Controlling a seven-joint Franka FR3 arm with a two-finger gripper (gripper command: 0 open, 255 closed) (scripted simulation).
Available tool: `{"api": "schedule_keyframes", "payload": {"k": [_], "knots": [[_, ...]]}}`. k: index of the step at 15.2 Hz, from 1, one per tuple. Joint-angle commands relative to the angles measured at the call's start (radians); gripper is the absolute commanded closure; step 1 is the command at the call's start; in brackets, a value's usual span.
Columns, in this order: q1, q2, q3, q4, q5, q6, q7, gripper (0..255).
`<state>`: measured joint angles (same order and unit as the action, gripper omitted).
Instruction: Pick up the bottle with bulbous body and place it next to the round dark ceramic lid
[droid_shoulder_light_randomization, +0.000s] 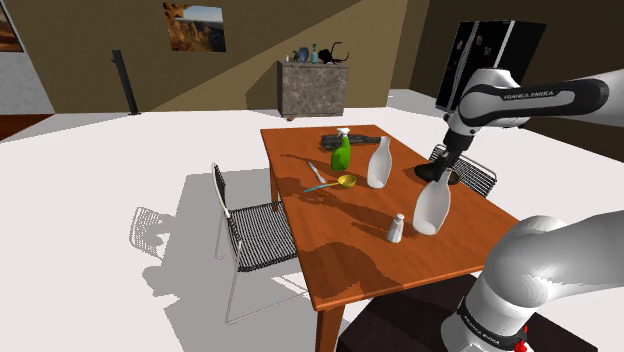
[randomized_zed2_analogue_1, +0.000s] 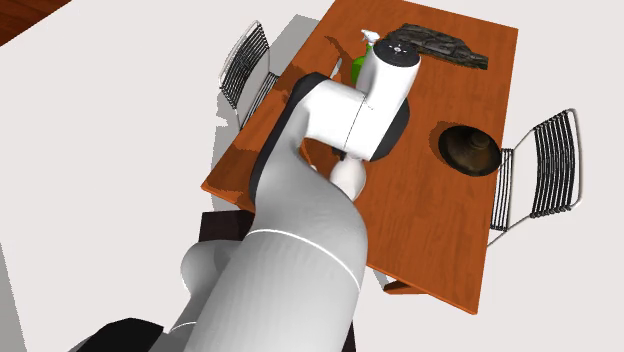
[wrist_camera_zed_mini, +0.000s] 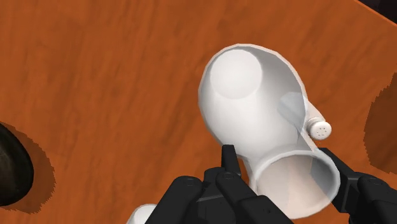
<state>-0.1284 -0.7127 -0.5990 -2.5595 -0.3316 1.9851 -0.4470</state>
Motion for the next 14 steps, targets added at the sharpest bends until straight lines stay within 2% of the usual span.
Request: {"api": "schedule_keyframes", "payload": {"k": [1, 14], "knots": [[0.002, -0.006, 0.010, 0.023, 0.007, -0.029, 0.000, 255], [0.016, -0.020, 0.064, 0.183, 0.047, -0.203, 0.001, 255]]}}
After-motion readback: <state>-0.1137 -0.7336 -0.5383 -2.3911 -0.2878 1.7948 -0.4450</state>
